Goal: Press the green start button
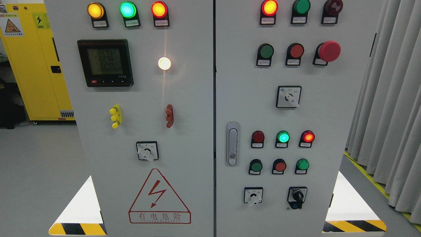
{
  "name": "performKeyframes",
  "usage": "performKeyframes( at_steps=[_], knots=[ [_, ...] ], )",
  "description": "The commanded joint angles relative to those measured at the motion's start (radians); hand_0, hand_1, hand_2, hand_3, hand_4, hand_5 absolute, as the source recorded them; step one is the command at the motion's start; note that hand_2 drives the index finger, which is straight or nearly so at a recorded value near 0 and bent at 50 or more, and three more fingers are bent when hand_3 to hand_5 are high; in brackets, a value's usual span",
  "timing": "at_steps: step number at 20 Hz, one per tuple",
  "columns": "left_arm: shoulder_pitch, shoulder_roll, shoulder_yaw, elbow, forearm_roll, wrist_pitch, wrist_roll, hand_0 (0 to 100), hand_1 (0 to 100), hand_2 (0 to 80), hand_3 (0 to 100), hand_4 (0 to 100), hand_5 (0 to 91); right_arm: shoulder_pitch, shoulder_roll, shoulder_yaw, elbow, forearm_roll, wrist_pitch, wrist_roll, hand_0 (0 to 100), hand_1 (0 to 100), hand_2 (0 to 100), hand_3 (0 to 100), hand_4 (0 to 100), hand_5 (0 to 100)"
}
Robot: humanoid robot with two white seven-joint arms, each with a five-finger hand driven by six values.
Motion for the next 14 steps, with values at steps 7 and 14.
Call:
performKeyframes(
  at_steps=[7,14],
  knots=[
    [-0.025,0.007,0.0,-0.028,0.0,0.0,0.0,12,56,0.0,0,0,0.0,-0.001,-0.008,0.022,-0.008,-0.004,0.0,0.006,15,23,0,0,0,0],
    [-0.025,-0.001,0.0,-0.028,0.0,0.0,0.0,12,56,0.0,0,0,0.0,-0.038,-0.008,0.059,-0.126,0.007,-0.178,0.042,15,27,0,0,0,0]
  ],
)
